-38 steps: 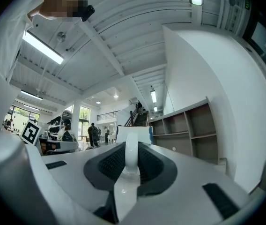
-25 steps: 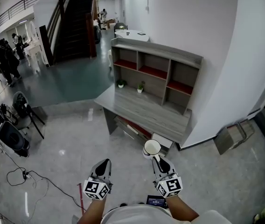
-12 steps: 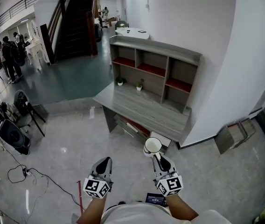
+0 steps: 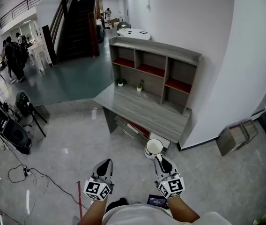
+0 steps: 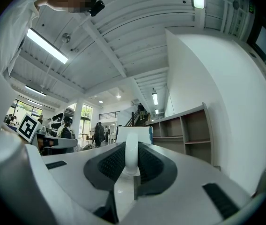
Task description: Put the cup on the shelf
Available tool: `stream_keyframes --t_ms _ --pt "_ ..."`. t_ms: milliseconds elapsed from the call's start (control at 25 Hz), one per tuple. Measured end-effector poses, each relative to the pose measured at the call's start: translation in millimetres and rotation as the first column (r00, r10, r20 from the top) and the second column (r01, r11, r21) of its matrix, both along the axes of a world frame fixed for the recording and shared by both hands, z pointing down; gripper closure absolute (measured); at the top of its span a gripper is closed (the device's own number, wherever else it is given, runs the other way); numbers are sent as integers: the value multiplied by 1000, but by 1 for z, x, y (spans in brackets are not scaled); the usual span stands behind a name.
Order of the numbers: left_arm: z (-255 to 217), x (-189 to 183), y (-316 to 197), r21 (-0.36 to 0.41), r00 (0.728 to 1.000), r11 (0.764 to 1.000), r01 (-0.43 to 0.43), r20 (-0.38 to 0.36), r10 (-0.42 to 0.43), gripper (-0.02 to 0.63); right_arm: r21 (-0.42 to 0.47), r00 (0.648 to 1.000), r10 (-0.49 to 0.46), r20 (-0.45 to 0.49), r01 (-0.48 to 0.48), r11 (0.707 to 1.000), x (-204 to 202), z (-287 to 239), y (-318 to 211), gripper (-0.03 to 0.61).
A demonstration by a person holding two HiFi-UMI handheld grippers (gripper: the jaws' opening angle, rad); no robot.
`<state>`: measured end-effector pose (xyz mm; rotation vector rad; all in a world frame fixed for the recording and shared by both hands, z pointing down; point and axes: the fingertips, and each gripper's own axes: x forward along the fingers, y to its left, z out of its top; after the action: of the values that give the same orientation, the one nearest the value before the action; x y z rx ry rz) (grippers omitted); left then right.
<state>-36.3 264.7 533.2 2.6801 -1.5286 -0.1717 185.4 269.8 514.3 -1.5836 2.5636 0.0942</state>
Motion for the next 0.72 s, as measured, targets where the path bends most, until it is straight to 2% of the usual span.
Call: stream_keyframes --t_ms 320,720 --pt "0 9 -6 9 1000 1000 1 -5 -1 606 5 1000 4 10 -4 1000 13 0 -7 501" --pt "2 9 -41 10 1000 1000 5 -13 -5 606 2 1000 -5 8 5 1000 12 1 -40 502"
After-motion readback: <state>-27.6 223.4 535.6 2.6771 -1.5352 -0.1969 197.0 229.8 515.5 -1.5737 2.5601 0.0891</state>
